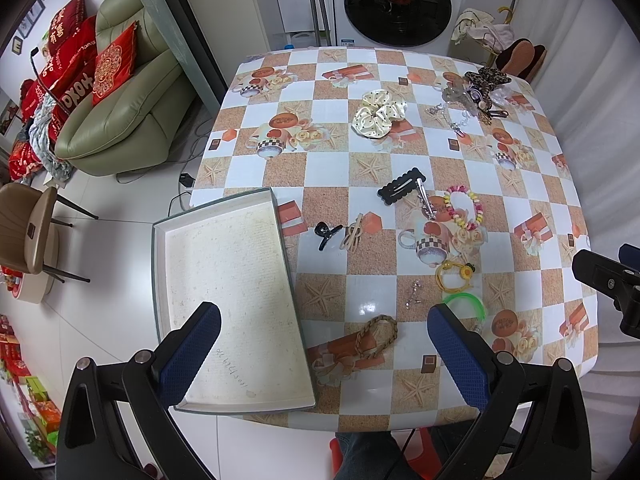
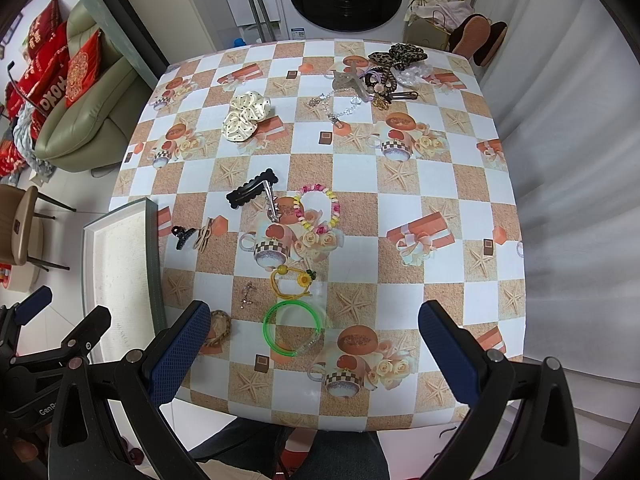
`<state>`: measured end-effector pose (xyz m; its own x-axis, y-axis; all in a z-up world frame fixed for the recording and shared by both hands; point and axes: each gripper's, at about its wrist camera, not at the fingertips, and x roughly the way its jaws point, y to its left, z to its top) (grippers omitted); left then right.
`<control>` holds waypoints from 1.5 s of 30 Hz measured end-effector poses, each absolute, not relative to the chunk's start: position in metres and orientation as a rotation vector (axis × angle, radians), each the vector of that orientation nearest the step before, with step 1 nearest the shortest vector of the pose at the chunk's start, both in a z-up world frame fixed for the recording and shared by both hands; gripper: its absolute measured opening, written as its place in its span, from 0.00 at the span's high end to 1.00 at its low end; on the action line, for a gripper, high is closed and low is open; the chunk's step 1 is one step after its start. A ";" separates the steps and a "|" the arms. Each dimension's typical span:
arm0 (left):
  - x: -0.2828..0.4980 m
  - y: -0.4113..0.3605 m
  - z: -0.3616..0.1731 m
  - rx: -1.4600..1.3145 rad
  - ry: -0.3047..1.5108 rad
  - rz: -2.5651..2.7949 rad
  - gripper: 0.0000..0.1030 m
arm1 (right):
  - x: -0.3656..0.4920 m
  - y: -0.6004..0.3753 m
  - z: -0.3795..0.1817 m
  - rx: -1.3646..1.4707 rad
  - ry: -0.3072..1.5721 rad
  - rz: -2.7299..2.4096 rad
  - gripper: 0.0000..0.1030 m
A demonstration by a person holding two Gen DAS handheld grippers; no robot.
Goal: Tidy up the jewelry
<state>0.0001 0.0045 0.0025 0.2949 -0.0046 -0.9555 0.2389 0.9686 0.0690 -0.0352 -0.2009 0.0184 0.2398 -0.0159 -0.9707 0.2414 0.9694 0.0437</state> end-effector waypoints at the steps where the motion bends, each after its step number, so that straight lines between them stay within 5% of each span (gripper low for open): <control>1: 0.000 0.005 0.003 0.214 1.264 -0.163 0.00 | -0.035 -0.201 0.018 0.199 1.319 -0.178 0.00; 45: 0.005 0.008 -0.018 0.196 1.288 -0.165 0.00 | -0.028 -0.203 0.002 0.213 1.342 -0.186 0.00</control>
